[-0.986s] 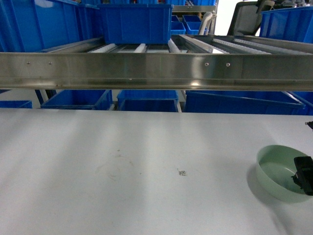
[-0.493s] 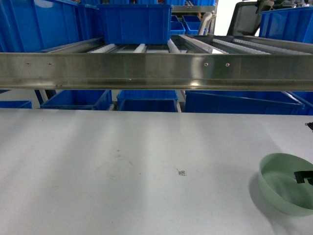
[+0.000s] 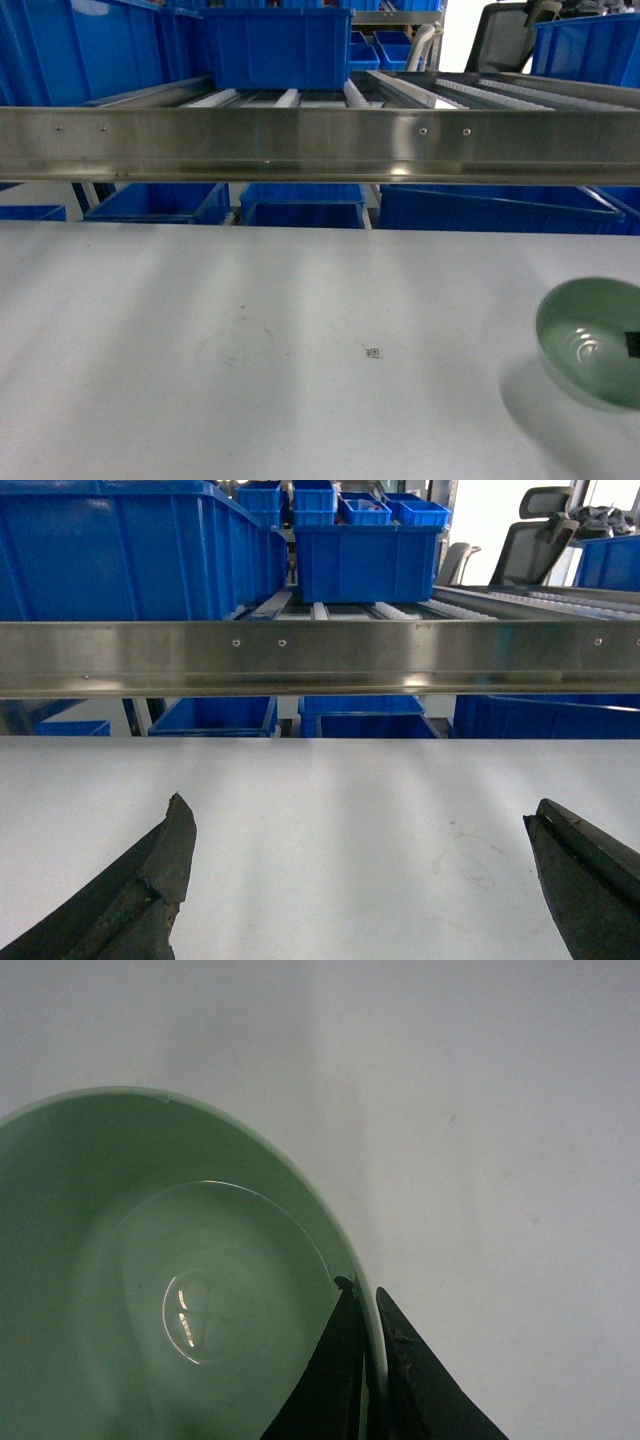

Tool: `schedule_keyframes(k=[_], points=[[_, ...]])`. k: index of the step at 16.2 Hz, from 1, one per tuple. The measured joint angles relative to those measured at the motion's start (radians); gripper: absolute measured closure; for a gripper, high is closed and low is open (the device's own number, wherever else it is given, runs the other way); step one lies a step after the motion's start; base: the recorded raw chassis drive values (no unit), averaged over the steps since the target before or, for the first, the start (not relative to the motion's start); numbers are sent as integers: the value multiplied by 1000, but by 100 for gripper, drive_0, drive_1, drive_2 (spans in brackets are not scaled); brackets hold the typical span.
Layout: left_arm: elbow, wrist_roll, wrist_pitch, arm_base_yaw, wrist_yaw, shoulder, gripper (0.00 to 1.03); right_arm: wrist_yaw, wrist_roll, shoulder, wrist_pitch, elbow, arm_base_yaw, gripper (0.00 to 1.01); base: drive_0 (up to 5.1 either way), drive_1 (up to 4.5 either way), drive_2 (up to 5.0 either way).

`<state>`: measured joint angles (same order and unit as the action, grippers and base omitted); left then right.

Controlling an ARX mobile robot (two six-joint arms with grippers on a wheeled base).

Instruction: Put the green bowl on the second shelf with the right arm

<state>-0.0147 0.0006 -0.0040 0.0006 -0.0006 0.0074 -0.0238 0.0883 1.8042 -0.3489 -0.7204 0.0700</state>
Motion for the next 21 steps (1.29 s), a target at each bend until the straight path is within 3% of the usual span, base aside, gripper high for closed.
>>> schedule_keyframes(k=[4,7,11,14,18,21], points=[[0,0,0,0,0,0,5,-34,-2,-284,0,75,-11,99,0,0,0],[0,0,0,0,0,0,5,-60,-20,-462,63,103,-10,99,0,0,0],[0,0,0,0,0,0,5,-109,-46,-720,170,103,31,99,0,0,0],[0,0,0,0,0,0,5,-135,-38,-879,219,150,29,99,0,0,0],[0,0,0,0,0,0,5,-135,-35,-870,222,156,29,99,0,0,0],[0,0,0,0,2,0,5,-135,-35,-870,221,156,29,99,-483,249,249]])
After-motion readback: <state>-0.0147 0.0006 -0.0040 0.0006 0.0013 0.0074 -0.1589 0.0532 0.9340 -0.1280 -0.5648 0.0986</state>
